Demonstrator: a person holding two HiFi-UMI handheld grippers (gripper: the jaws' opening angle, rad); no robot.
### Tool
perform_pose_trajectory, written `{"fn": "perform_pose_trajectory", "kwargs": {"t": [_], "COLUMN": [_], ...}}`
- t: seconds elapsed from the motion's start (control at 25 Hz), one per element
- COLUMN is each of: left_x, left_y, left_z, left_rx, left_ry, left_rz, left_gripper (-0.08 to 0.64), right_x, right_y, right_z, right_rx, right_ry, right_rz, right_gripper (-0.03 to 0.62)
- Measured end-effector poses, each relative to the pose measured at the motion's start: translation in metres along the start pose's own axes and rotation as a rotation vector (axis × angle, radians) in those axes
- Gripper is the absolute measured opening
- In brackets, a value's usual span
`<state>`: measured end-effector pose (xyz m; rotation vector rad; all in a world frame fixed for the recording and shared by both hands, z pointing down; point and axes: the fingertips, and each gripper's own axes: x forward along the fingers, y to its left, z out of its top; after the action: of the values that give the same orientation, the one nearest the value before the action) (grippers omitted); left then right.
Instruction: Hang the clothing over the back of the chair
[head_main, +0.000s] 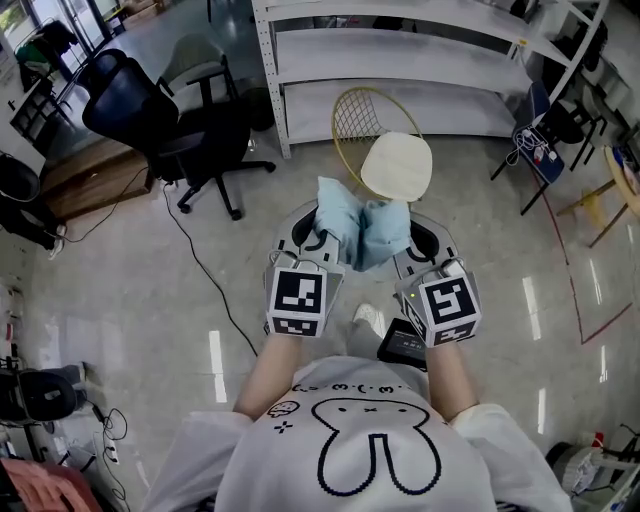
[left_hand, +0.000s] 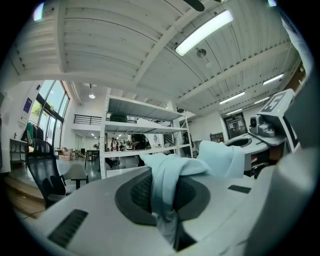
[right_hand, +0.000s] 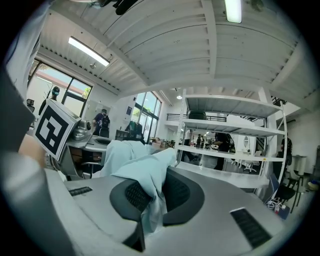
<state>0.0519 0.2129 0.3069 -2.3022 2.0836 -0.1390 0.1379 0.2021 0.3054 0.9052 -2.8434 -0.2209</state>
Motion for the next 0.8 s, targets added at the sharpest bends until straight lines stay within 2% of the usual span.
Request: {"fn": "perform_pose_trajectory", "kwargs": {"t": [0.28, 0.8], "left_x": [0.032, 0.143], "left_y": [0.018, 0.063], "left_z": [-0.007, -0.007], "left_rx": [-0.015, 0.008], "left_ry": [0.010, 0.031], "left_rz": [0.011, 0.016], "left_gripper": [0.037, 0.037], "right_x": [0.030, 0.134], "right_y": [-0.021, -0.099], "right_z": [-0.006, -0.016], "right_rx": [0.005, 0.047], "right_ry": [-0.009, -0.030], "right_rz": [0.004, 0.043], "right_gripper": [0.038, 0.038]}}
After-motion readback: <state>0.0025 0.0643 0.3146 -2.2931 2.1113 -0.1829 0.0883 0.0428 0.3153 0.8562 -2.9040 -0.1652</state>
